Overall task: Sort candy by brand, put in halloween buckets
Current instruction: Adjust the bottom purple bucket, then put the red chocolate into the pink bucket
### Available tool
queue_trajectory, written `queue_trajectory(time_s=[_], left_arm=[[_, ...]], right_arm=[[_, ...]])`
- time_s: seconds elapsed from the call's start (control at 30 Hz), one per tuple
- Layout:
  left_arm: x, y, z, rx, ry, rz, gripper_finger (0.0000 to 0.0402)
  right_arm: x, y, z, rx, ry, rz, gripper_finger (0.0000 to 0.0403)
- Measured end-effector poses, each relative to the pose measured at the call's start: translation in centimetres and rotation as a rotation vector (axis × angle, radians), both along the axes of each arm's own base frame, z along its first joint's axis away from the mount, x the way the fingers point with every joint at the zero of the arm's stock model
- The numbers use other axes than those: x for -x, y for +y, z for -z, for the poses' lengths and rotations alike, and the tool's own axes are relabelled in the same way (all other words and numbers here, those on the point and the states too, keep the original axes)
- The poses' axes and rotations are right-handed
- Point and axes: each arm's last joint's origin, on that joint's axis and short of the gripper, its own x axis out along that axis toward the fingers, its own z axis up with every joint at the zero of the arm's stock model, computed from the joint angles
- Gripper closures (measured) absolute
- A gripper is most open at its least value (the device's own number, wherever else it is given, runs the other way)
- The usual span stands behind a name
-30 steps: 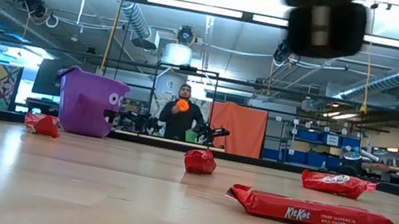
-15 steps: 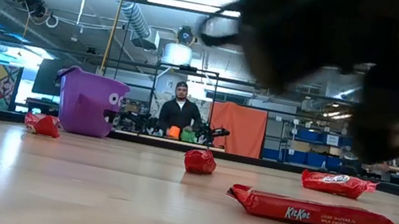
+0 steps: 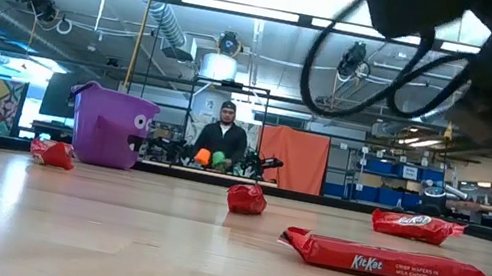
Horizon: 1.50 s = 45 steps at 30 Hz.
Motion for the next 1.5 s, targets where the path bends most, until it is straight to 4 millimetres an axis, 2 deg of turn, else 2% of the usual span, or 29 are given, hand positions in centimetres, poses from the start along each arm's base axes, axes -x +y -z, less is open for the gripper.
queue_trajectory(time_s=[0.1, 0.27, 0.47, 0.6, 0.73, 0.83, 0.97, 1.07, 1.23, 1.33, 1.5], left_arm=[[0.0, 0.2, 0.0, -0.019, -0.007, -0.014, 0.0239], [-0.3, 0.5, 0.0, -0.044, -0.038, -0.057, 0.0239], [-1.8, 1.8, 0.0, -0.028, 0.001, 0.044, 0.0239], [-3.4, 2.9, -0.2, -0.007, -0.034, 0.083, 0.0239], [-4.8, 4.3, -0.6, -0.018, -0.092, 0.105, 0.0239], [-4.5, 5.9, -1.7, -0.043, -0.151, 0.088, 0.0239], [-3.3, 8.7, -3.6, -0.051, -0.242, 0.042, 0.0239], [-2.5, 10.7, -4.3, -0.031, -0.306, -0.024, 0.0239], [-2.9, 12.4, -3.4, 0.007, -0.344, -0.055, 0.0239], [-4.2, 12.9, -1.9, 0.032, -0.392, -0.065, 0.0239], [-6.8, 14.2, 0.5, 0.144, -0.552, -0.058, 0.0238]], right_arm=[[0.3, -0.8, 0.1, 0.084, -0.017, -0.047, 0.0261], [-0.8, -2.8, -1.8, 0.135, -0.189, -0.012, 0.0261], [-0.8, -7.0, -5.8, 0.394, -0.395, 0.123, 0.0260], [-0.7, -10.3, -7.4, 0.441, -0.478, 0.225, 0.0245], [0.6, -14.0, -6.2, 0.386, -0.481, 0.320, 0.0203], [1.8, -15.8, -4.5, 0.270, -0.506, 0.395, 0.0157], [3.2, -16.2, -2.9, 0.202, -0.581, 0.402, 0.0101], [3.5, -15.9, -1.9, 0.193, -0.638, 0.363, 0.0079], [3.9, -15.4, -0.3, 0.224, -0.652, 0.259, 0.0090], [4.0, -15.5, 0.1, 0.276, -0.650, 0.248, 0.0113], [3.9, -15.4, 1.0, 0.250, -0.695, 0.256, 0.0154]])
